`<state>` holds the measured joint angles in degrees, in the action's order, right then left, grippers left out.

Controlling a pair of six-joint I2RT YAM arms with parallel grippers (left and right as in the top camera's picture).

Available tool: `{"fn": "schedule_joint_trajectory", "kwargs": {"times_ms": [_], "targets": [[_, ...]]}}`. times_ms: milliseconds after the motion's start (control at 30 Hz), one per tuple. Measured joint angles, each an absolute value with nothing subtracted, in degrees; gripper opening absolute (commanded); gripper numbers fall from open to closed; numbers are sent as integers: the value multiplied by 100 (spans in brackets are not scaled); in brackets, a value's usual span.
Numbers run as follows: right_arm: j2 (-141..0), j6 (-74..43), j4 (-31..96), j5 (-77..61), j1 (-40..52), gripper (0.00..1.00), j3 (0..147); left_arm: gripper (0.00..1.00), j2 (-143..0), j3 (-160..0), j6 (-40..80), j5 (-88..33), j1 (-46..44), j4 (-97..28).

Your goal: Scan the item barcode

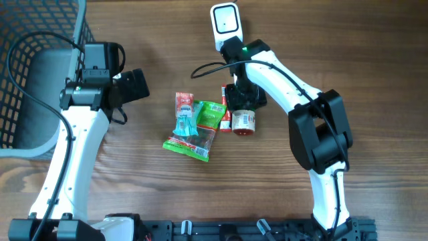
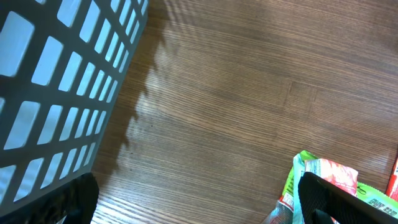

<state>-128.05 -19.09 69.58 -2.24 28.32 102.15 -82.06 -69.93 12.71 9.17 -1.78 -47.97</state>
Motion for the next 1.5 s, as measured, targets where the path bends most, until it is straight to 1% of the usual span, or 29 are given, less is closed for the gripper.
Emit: {"fn": "schedule_joint_trajectory", "kwargs": {"times_ms": [167, 267, 300, 400, 567, 633, 667, 767, 800, 900, 967, 1100, 1200, 1300, 1500], "targets": [[-12503, -1911, 6958, -187, 2832, 58, 10215, 100, -8206, -6993, 1271, 917, -178, -4797], [-11662, -1999, 6973, -99, 2832, 57, 10221, 100, -8206, -6993, 1271, 917, -178, -4797], [-11434, -2040, 6982, -56, 2832, 55, 10224, 100, -8206, -6993, 1271, 917, -178, -4797], [-10984, -2261, 7083, 344, 2832, 56, 10228, 100, -8206, -6993, 1271, 917, -178, -4799], [-10532, -2786, 7148, 1061, 2842, 53, 10162, 100, -8206, -6993, 1271, 917, -178, -4801], [-9979, -2869, 6906, 1310, 2939, 53, 9773, 100, -8206, -6993, 1271, 917, -178, -4797], [-9489, -2891, 6785, 1492, 3103, 52, 9421, 100, -8206, -6993, 1271, 917, -178, -4797], [-8324, -2912, 5638, 1706, 3411, 51, 7990, 100, -8206, -6993, 1271, 919, -180, -4788], [-8068, -2853, 4950, 1793, 3413, 49, 7325, 100, -8206, -6993, 1271, 919, -178, -4794], [-8018, -2495, 3227, 1933, 3409, 49, 5660, 100, -8206, -6993, 1271, 919, -178, -4783], [-8047, -2379, 2351, 2005, 3409, 49, 4941, 100, -8206, -6993, 1271, 919, -178, -4783], [-8047, -2307, 1406, 2147, 3409, 49, 4622, 100, -8206, -6993, 1269, 917, -178, -4797], [-8165, -2257, 784, 2539, 3409, 48, 4595, 100, -8206, -6993, 1271, 917, -178, -4792], [-8512, -2102, 464, 2786, 3409, 49, 4593, 100, -8206, -6993, 1271, 919, -178, -4799], [-9275, -1909, 285, 3085, 3409, 50, 4587, 100, -8206, -6993, 1271, 919, -178, -4797]]}}
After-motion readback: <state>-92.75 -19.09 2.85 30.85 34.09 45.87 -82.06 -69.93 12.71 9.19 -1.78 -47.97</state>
